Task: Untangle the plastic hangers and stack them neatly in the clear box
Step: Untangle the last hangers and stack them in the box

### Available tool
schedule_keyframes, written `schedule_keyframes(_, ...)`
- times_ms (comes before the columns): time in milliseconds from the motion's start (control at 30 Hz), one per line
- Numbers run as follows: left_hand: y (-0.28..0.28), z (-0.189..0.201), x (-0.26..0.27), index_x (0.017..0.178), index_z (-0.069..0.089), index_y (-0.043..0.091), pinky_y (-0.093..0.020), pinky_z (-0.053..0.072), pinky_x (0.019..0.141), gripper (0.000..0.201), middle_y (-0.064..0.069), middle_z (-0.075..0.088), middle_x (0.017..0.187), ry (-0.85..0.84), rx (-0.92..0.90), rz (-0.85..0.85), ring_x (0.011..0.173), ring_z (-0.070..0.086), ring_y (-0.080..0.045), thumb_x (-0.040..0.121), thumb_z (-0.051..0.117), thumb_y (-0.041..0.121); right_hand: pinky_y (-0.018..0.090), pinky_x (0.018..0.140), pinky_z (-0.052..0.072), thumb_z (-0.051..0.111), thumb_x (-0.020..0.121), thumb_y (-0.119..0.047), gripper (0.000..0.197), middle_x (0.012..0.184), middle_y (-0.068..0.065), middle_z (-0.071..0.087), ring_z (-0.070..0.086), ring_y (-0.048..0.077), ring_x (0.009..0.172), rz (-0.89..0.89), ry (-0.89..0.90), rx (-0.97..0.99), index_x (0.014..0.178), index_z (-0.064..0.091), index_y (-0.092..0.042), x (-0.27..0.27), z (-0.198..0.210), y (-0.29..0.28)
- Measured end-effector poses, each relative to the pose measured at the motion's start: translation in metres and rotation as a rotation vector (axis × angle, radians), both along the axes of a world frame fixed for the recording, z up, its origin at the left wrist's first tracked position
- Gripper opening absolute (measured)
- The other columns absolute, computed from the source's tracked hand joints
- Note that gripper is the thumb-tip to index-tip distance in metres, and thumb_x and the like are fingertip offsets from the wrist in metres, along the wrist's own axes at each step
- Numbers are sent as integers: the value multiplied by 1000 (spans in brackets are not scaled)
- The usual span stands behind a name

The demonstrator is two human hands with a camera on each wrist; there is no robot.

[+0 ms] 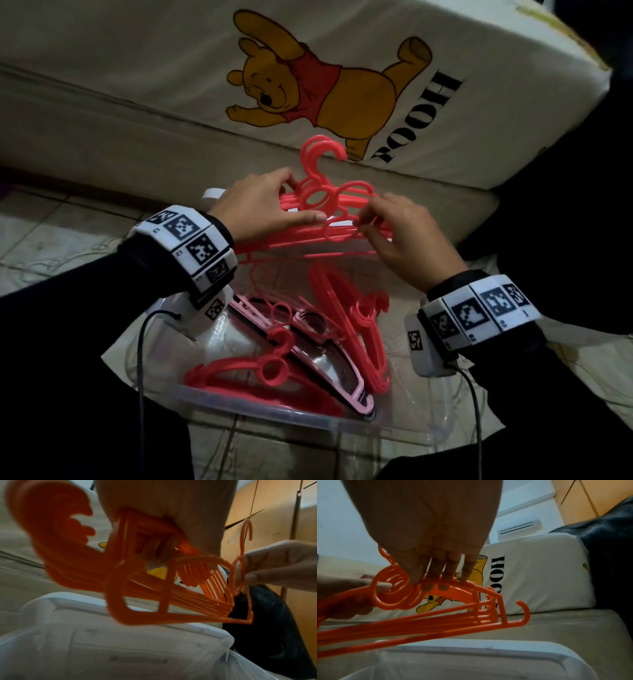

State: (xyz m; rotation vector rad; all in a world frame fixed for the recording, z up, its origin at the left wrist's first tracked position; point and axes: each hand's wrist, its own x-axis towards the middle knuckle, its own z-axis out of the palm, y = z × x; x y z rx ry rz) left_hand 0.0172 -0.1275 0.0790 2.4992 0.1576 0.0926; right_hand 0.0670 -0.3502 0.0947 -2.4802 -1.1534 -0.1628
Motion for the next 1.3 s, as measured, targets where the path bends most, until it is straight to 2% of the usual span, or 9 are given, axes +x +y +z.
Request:
schedule_keyframes(300,-8,-6,0,99,47,36,-33,48,74,83,7,62,88,36,9,-48,83,61,-17,41,40,95,35,74,41,59,87,-15,11,94,6,59,55,25,91,-58,-114,-69,96,64,-11,-4,-2,3)
schedule_keyframes(467,-13,-9,0,99,49,35,-34,49,74,70,4,64,87,32,22,-67,80,61,-17,59,34,90,35,72,43,59,88,-15,12,95,5,60,56,23,90,-70,-123,16,97,64,-10,-8,-6,12)
schedule_keyframes(567,-13,-10,0,103,51,35,-33,50,75,65,6,66,89,40,22,-92,80,62,-13,63,47,86,34,72,45,60,87,-15,11,93,5,60,56,22,89,-104,-107,50,96,63,-10,-6,-8,11)
schedule_keyframes(767,-10,-12,2,113,52,30,-32,48,76,66,5,64,98,50,64,-105,86,59,-15,64,62,72,27,97,35,68,82,-24,52,123,6,51,43,20,119,-67,-27,-111,128,48,-12,7,-12,2)
schedule_keyframes(900,-11,-10,3,111,49,29,-26,42,68,57,8,60,90,83,27,-161,84,59,-15,66,80,44,28,110,23,57,84,-6,62,139,10,42,31,23,136,-100,11,-230,141,33,-9,12,-26,2)
schedule_keyframes(967,-13,-11,3,111,49,28,-25,38,64,47,6,63,88,98,33,-200,82,60,-17,73,75,27,31,103,30,53,86,-5,56,133,11,49,41,25,128,-119,-6,-254,139,36,-10,12,-34,5)
schedule_keyframes(1067,-14,-13,1,117,51,26,-27,38,64,37,4,64,92,103,43,-225,83,58,-17,82,64,27,38,76,41,49,90,-14,33,114,10,61,57,32,104,-154,-32,-320,123,48,-14,11,-38,8)
schedule_keyframes(1133,-13,-12,0,116,52,25,-27,36,60,33,3,62,91,98,148,-239,80,55,-18,84,59,26,36,64,35,46,91,-15,20,104,12,64,61,35,94,-171,-74,-396,110,50,-12,10,-39,10)
schedule_keyframes(1300,-5,-10,0,108,49,20,-39,47,76,23,-4,64,104,4,394,-294,92,59,-29,86,50,25,35,64,29,43,92,-14,16,99,13,64,61,37,92,-143,-84,-415,107,48,-9,11,-45,17)
